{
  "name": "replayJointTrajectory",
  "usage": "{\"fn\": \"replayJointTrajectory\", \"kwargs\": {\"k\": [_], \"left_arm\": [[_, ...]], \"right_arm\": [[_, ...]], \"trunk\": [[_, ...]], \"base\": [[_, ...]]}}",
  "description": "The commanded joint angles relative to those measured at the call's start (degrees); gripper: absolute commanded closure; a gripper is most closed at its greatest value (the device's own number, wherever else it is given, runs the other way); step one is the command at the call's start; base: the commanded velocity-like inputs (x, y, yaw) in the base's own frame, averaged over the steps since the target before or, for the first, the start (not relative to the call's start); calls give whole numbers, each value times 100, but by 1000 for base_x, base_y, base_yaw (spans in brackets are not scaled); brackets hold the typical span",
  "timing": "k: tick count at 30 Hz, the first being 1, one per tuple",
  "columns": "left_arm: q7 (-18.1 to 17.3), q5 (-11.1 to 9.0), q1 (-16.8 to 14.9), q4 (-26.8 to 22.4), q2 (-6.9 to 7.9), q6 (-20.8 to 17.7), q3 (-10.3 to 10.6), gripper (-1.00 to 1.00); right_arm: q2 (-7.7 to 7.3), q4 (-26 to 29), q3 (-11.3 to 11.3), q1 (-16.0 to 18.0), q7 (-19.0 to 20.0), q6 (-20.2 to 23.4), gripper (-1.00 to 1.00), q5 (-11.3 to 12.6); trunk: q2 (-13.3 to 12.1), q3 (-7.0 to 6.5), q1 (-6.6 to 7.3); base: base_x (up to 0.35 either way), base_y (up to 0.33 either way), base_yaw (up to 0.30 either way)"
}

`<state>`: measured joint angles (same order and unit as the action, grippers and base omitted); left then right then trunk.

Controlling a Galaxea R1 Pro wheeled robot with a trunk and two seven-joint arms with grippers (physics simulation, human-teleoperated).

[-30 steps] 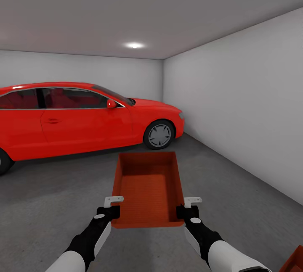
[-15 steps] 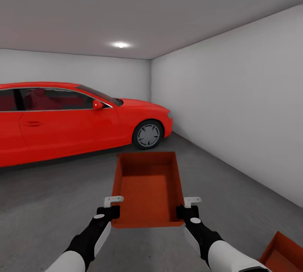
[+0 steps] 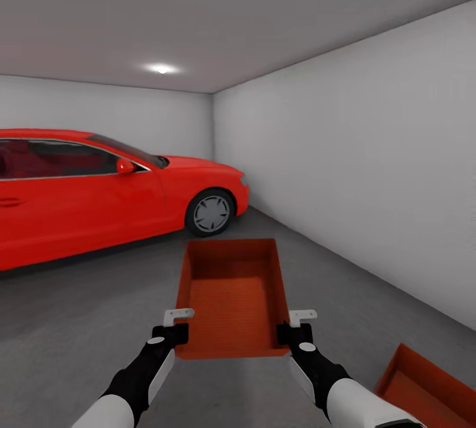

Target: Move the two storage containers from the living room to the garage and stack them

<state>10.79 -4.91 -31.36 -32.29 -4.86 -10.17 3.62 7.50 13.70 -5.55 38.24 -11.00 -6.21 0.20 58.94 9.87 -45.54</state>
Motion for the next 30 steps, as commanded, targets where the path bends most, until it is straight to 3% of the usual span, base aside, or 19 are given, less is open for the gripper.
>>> {"fn": "replayJointTrajectory", "kwargs": {"k": [1,30], "left_arm": [[147,83,-1,-32,11,217,-19,100],[142,78,-1,-32,11,226,-19,100]], "right_arm": [[-3,-17,278,8,-535,-20,100,129],[-3,-17,282,8,-535,-20,100,120]], "trunk": [[6,8,-1],[6,8,-1]], "base": [[0,0,-245],[0,0,-245]]}}
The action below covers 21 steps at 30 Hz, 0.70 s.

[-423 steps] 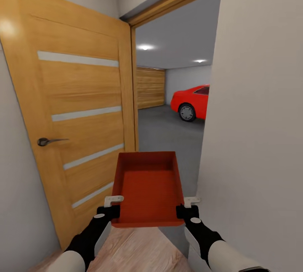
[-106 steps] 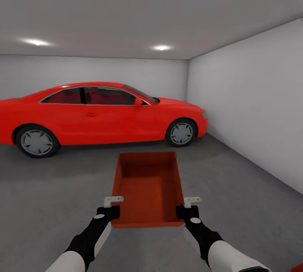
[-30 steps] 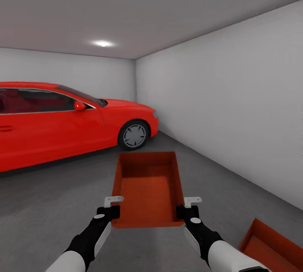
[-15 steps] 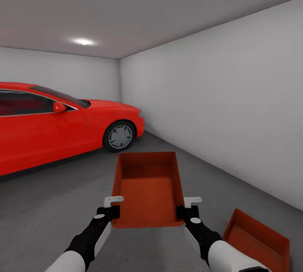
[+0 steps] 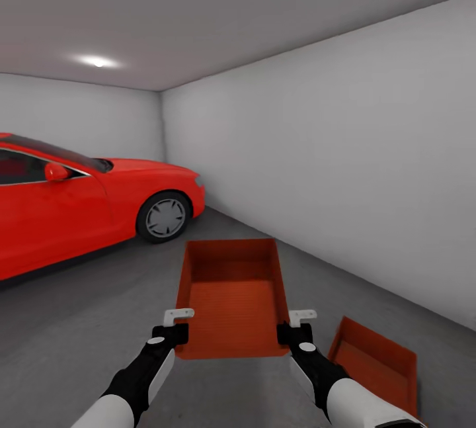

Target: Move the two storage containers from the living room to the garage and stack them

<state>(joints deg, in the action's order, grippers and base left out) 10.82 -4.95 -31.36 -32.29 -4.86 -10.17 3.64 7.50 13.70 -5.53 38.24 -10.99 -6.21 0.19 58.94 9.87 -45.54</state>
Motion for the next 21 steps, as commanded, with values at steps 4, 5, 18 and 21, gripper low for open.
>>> {"fn": "replayJointTrajectory", "kwargs": {"k": [4,5,18,21], "left_arm": [[140,82,-1,-32,11,226,-21,100],[140,82,-1,-32,11,226,-21,100],[140,82,-1,-32,11,226,-21,100],[140,82,-1,-32,11,226,-21,100]], "right_arm": [[-3,-17,278,8,-536,-20,100,121],[-3,-17,279,8,-536,-20,100,121],[-3,-17,280,8,-536,-20,100,121],[-3,-17,280,8,-536,-20,100,121]], "trunk": [[6,8,-1],[6,8,-1],[6,8,-1],[6,8,-1]], "base": [[0,0,-245],[0,0,-245],[0,0,-245],[0,0,-245]]}}
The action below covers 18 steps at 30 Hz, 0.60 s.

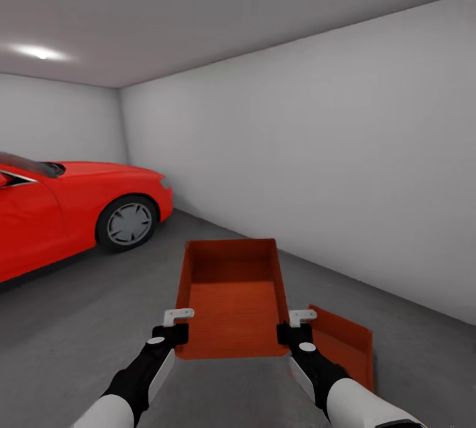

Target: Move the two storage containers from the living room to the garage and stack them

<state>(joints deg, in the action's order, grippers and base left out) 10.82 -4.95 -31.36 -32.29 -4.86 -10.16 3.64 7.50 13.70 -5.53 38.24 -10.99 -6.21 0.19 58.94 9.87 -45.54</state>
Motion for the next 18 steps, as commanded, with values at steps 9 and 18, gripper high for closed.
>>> {"fn": "replayJointTrajectory", "kwargs": {"k": [9,18], "left_arm": [[140,84,-1,-32,11,225,-21,100],[140,89,-1,-32,11,225,-21,100]], "right_arm": [[-3,-16,280,8,-536,-20,100,121],[-3,-16,281,8,-536,-20,100,121]], "trunk": [[6,8,-1],[6,8,-1]], "base": [[0,0,-245],[0,0,-245]]}}
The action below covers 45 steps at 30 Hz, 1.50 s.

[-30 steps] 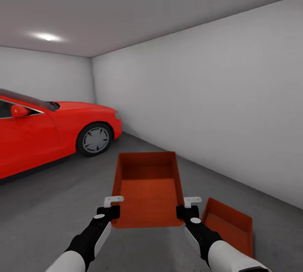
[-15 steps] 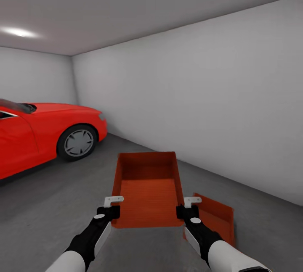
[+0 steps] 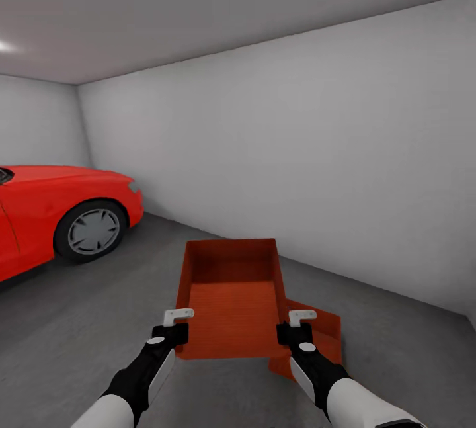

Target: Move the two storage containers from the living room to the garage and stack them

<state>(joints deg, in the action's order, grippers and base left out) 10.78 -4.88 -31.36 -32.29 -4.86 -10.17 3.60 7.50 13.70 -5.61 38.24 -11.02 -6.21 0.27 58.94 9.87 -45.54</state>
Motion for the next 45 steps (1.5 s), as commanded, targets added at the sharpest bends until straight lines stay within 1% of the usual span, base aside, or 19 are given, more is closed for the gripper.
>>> {"fn": "replayJointTrajectory", "kwargs": {"k": [1,25,30,45], "left_arm": [[143,83,-1,-31,11,226,-18,100],[143,75,-1,-31,10,224,-15,100],[143,64,-1,-31,11,218,-8,100],[143,66,-1,-31,11,217,-9,100]], "right_arm": [[-3,-17,288,8,-533,-20,100,114],[-7,-17,288,8,-533,-20,100,106],[-4,-17,288,8,-533,-20,100,107],[-6,-17,288,8,-533,-20,100,108]], "trunk": [[6,8,-1],[6,8,-1],[6,8,-1],[6,8,-1]], "base": [[0,0,-245],[5,0,-245],[211,128,-245],[279,225,-245]]}}
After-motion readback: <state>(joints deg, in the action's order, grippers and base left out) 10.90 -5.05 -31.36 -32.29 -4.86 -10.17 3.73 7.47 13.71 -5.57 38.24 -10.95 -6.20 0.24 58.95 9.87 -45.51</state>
